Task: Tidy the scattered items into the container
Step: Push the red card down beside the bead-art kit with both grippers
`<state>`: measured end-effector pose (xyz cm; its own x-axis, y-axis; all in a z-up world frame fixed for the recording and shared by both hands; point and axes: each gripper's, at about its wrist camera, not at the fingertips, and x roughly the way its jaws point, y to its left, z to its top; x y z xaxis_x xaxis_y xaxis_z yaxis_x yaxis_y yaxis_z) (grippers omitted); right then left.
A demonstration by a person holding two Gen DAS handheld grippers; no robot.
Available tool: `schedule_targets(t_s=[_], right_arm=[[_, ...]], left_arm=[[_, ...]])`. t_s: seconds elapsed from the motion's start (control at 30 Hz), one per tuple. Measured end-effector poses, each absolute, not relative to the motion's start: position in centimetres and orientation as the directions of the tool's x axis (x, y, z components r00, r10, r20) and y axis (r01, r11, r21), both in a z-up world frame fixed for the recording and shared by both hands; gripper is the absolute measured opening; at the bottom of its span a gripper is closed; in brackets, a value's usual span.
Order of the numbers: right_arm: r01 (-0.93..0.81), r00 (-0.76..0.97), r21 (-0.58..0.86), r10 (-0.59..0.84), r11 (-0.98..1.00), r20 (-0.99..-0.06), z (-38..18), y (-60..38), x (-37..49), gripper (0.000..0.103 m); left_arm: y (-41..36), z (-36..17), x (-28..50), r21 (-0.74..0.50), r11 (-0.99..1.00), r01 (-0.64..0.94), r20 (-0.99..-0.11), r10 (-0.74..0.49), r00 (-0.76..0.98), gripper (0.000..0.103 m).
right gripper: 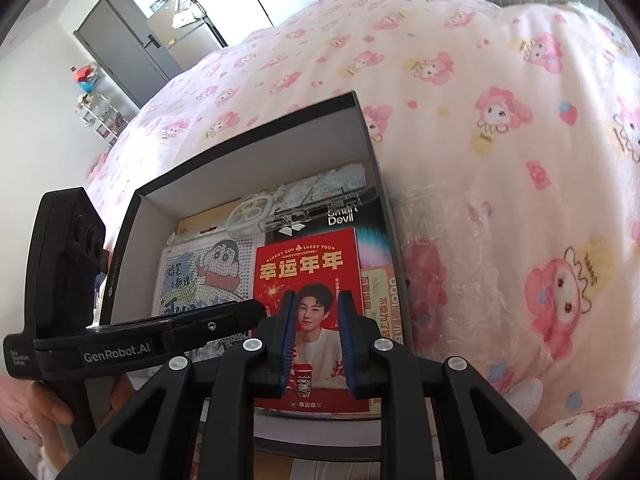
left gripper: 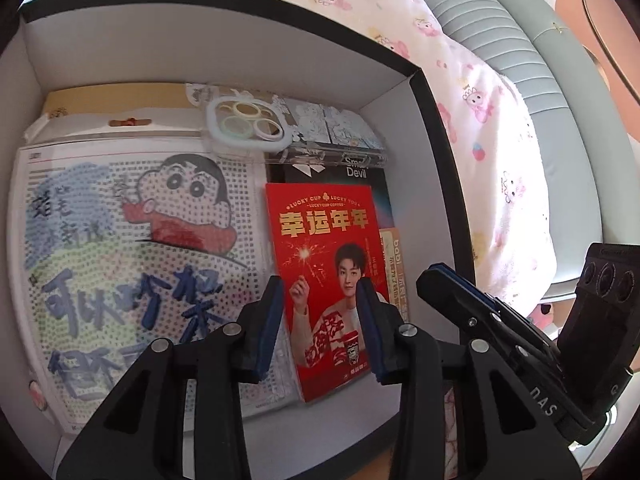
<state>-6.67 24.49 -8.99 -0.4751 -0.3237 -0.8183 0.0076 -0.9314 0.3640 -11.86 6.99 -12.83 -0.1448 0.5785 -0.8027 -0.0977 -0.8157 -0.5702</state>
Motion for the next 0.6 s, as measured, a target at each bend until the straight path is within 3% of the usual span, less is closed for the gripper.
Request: schedule_targets(t_s=[0.2, 0.33, 0.6], right_arm=[[-0.007, -0.487, 0.384, -0.332, -0.923, -0.808, -8.8, 25.0, -6.5, 0.017], [-0.026, -0.488, 0.422, -0.357, -0.906, -0.796, -8.7, 25.6, -6.6, 0.018], [-0.029, -0.482, 0.416, -0.351, -0.909, -0.803, -8.9, 25.2, -7.1, 0.018]], left_arm=[[7.3, -13.1, -11.8, -0.625, -0.774, -0.100, -0.764, 0.633, -0.124, 0.036], [5.9, -12.8, -11.1, -0.569, -0.820, -0.066, -0.806, 0.572, -0.155, 0.036], [7.0, -12.9, -11.3, -0.623, -0.778, -0.080, -0.768, 0.628, -0.127, 0.036]])
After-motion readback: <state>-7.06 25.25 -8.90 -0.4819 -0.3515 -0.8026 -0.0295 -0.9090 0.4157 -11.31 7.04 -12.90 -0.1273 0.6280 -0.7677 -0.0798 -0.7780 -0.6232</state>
